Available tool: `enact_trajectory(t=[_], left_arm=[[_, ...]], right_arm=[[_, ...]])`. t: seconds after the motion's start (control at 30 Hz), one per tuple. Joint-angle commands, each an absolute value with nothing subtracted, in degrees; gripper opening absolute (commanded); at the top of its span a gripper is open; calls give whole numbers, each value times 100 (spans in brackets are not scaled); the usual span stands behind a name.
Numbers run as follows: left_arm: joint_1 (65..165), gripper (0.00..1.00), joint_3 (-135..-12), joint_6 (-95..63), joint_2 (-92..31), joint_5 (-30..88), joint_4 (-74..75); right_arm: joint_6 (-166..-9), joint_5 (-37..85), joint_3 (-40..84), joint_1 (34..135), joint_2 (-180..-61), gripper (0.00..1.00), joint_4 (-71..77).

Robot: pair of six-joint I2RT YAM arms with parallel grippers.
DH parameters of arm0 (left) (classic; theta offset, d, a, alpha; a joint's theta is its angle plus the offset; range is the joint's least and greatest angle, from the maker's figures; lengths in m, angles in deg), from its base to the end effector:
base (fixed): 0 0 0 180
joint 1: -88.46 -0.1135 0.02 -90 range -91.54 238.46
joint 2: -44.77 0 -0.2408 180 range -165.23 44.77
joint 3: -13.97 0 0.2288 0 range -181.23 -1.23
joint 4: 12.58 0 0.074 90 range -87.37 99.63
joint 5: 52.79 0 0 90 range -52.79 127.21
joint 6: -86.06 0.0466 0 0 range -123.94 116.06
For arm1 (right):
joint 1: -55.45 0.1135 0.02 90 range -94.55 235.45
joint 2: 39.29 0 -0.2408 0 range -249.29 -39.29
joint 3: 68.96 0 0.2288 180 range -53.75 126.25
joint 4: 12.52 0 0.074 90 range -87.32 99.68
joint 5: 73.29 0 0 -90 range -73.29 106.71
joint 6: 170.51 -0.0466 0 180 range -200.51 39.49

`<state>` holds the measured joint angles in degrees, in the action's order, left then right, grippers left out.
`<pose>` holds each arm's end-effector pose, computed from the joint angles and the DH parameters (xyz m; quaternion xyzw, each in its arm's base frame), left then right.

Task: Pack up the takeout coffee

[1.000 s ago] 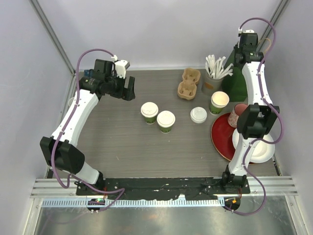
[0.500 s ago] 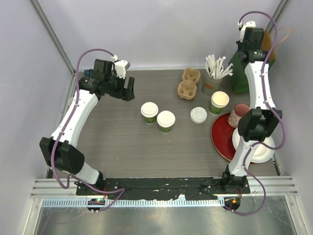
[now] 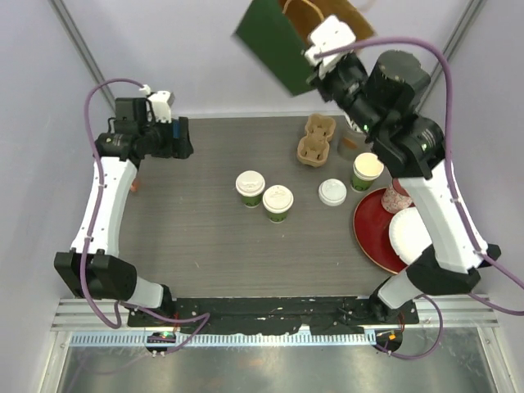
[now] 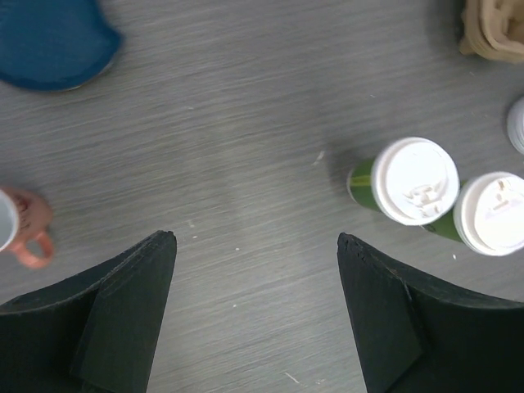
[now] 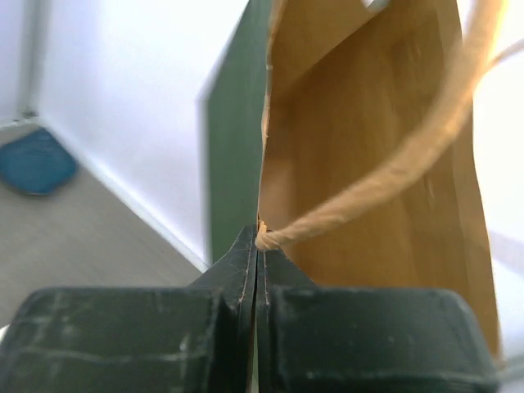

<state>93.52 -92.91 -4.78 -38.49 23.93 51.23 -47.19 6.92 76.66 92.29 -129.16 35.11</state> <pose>0.2905 -0.0365 0.3673 0.0818 0.8985 -0.1263 0.4123 0.2184 0.1537 0.5604 -0.3225 0.5713 -0.0328 0.7540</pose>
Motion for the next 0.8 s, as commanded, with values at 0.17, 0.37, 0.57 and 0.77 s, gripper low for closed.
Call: enact_trajectory(t=[0.17, 0.37, 0.57, 0.77], left_arm=[[7503, 84, -9255, -1175, -3521, 2210, 4790], [6394, 83, -9229, -1274, -3679, 2323, 4640], [6411, 82, -8886, -1176, -3442, 1991, 4473], [6612, 82, -8947, -1035, -3345, 1550, 4824]], right_arm=[[-4104, 1152, 6834, 11588, -12859, 1, 4785], [-4306, 1196, 6412, 12320, -12912, 1, 5067], [-4771, 1512, 5139, 12743, -12640, 1, 4822], [-5211, 2048, 4057, 12761, -12437, 1, 4304]])
